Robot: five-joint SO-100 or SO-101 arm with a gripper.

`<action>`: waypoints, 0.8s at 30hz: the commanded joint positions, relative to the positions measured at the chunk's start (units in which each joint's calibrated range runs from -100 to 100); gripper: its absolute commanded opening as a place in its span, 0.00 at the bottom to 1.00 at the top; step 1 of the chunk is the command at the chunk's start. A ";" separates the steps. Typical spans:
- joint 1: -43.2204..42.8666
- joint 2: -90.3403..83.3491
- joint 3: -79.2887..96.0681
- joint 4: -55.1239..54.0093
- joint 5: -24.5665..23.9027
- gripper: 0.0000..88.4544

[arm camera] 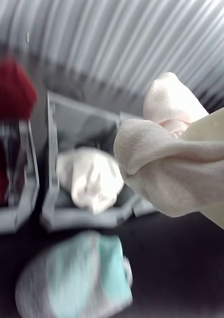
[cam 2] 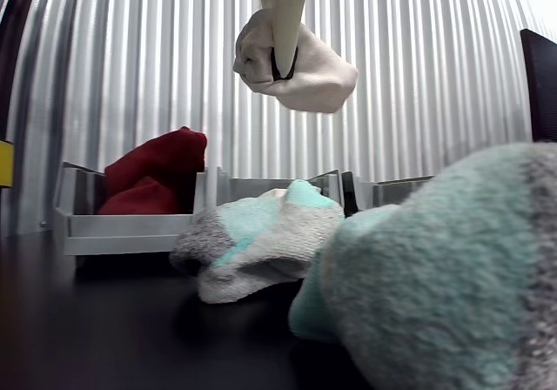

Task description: Put the sock in the container

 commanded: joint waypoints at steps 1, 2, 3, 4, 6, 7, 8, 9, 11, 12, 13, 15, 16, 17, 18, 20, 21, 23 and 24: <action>-1.23 -3.02 -2.55 -8.59 -0.16 0.02; -1.23 -2.94 -2.55 -10.21 -0.22 0.02; -1.23 -2.60 -2.46 -11.75 -0.22 0.02; -1.23 -1.85 -2.46 -13.03 -0.22 0.02; -1.23 0.07 -2.55 -14.48 -0.22 0.02; -1.15 1.16 -2.55 -14.73 -0.22 0.02; -1.08 2.50 -2.55 -14.73 -0.22 0.02; -0.84 3.92 -2.55 -14.73 -0.22 0.02; -0.60 6.68 -2.55 -14.73 -0.22 0.02; -0.52 7.94 -2.73 -14.73 -0.22 0.02; -0.52 9.19 -3.27 -14.73 -0.22 0.02; -0.37 11.53 -4.98 -14.73 -0.22 0.02; -0.13 12.62 -6.24 -14.73 -0.22 0.02; -0.13 13.71 -7.60 -14.73 -0.22 0.02; -0.13 14.80 -8.95 -14.73 -0.22 0.02; 0.03 16.97 -11.20 -14.73 -0.22 0.02; 0.03 18.06 -12.19 -14.73 -0.22 0.02; 0.26 19.82 -13.73 -14.65 -0.16 0.02; 0.58 20.40 -14.09 -14.56 -0.16 0.02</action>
